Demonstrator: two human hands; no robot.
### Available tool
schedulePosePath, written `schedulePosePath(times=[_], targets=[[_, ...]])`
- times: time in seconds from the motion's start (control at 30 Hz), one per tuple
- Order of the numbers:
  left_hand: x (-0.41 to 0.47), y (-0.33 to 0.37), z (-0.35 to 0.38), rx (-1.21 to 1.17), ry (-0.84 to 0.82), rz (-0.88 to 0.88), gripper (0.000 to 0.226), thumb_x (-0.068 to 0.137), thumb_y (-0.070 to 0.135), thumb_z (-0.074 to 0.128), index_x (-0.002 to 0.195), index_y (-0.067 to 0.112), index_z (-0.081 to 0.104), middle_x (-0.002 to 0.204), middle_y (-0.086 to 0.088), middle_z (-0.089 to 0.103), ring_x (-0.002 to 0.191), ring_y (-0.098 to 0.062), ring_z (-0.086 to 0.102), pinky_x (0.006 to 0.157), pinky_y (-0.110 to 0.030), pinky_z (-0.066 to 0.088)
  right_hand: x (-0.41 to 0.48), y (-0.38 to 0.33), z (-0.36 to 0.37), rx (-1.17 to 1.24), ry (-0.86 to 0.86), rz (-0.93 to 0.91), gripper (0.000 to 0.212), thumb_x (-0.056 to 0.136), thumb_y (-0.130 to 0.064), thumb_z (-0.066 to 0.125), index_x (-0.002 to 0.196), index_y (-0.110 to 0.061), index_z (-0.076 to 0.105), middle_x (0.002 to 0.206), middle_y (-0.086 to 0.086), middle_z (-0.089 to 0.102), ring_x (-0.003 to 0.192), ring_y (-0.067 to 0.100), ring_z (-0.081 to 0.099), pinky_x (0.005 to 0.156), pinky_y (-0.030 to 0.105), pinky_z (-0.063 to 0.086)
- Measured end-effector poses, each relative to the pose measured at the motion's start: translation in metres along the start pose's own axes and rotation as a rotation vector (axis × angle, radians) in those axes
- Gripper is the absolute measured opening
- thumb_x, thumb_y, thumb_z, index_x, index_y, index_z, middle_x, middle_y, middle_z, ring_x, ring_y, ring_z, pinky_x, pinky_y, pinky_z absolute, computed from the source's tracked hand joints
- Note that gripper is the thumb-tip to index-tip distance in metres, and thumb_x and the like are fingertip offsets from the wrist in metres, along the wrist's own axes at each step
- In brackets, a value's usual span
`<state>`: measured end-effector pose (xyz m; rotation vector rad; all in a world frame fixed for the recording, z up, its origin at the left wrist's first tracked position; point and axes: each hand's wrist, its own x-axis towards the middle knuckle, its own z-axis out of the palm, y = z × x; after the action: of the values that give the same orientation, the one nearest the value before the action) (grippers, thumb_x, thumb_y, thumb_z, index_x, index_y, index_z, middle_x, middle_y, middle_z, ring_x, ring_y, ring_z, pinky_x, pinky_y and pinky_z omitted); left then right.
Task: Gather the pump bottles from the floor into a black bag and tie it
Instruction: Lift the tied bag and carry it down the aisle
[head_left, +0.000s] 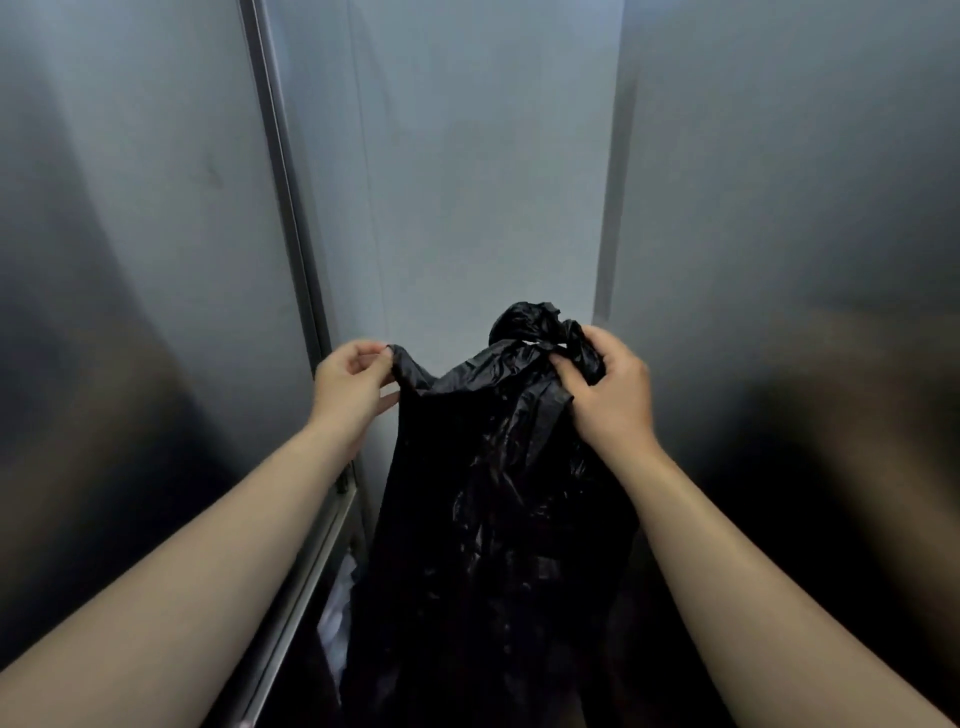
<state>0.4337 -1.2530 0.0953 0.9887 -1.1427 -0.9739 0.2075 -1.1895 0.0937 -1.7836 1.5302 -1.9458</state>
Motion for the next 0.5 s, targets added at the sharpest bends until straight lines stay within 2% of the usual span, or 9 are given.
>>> schedulePosePath(times=[0.1, 0.27, 0.37, 0.43, 0.5], targets=[[-0.013, -0.038, -0.015, 0.046, 0.014, -0.058, 0.02, 0.093, 0.01, 0.056, 0.076, 0.018, 0.059, 0.071, 0.003, 0.058, 0.061, 0.002, 0.064, 0.049, -0.017, 0.053, -0.018, 0.021, 0.008, -0.037, -0.033, 0.007, 0.023, 0.081, -0.01, 0.066, 0.104, -0.015, 0.067, 0.096, -0.001, 0.069, 0.092, 0.015, 0.064, 0.086, 0.03, 0.05], [-0.026, -0.077, -0.032, 0.08, 0.01, -0.141, 0.016, 0.092, 0.016, 0.058, 0.078, 0.022, 0.061, 0.081, 0.0, 0.064, 0.083, -0.014, 0.066, 0.062, -0.028, 0.054, -0.04, 0.053, 0.021, -0.08, -0.091, 0.001, 0.023, 0.082, -0.01, 0.065, 0.105, -0.014, 0.067, 0.093, -0.007, 0.064, 0.088, 0.004, 0.059, 0.083, 0.012, 0.043], [-0.037, -0.095, -0.033, 0.095, -0.012, -0.19, 0.017, 0.091, 0.016, 0.06, 0.077, 0.025, 0.061, 0.074, 0.008, 0.068, 0.082, -0.012, 0.067, 0.057, -0.024, 0.053, -0.056, 0.073, 0.033, -0.098, -0.143, 0.028, 0.023, 0.083, -0.01, 0.065, 0.106, -0.012, 0.067, 0.093, -0.009, 0.062, 0.085, -0.004, 0.053, 0.078, -0.002, 0.035], [-0.047, -0.108, -0.034, 0.085, -0.026, -0.212, 0.014, 0.09, 0.017, 0.061, 0.086, 0.03, 0.061, 0.084, 0.011, 0.068, 0.087, -0.01, 0.066, 0.058, -0.023, 0.054, -0.071, 0.086, 0.044, -0.103, -0.195, 0.074, 0.024, 0.084, -0.012, 0.065, 0.107, -0.014, 0.067, 0.094, -0.01, 0.061, 0.086, -0.004, 0.053, 0.077, -0.004, 0.033], [-0.056, -0.119, -0.035, 0.076, -0.051, -0.216, 0.026, 0.087, 0.024, 0.063, 0.104, 0.043, 0.057, 0.102, 0.009, 0.063, 0.096, -0.008, 0.064, 0.063, -0.024, 0.056, -0.085, 0.097, 0.055, -0.097, -0.24, 0.124, 0.025, 0.084, -0.016, 0.065, 0.109, -0.015, 0.066, 0.096, -0.01, 0.062, 0.089, 0.001, 0.055, 0.078, -0.005, 0.032]])
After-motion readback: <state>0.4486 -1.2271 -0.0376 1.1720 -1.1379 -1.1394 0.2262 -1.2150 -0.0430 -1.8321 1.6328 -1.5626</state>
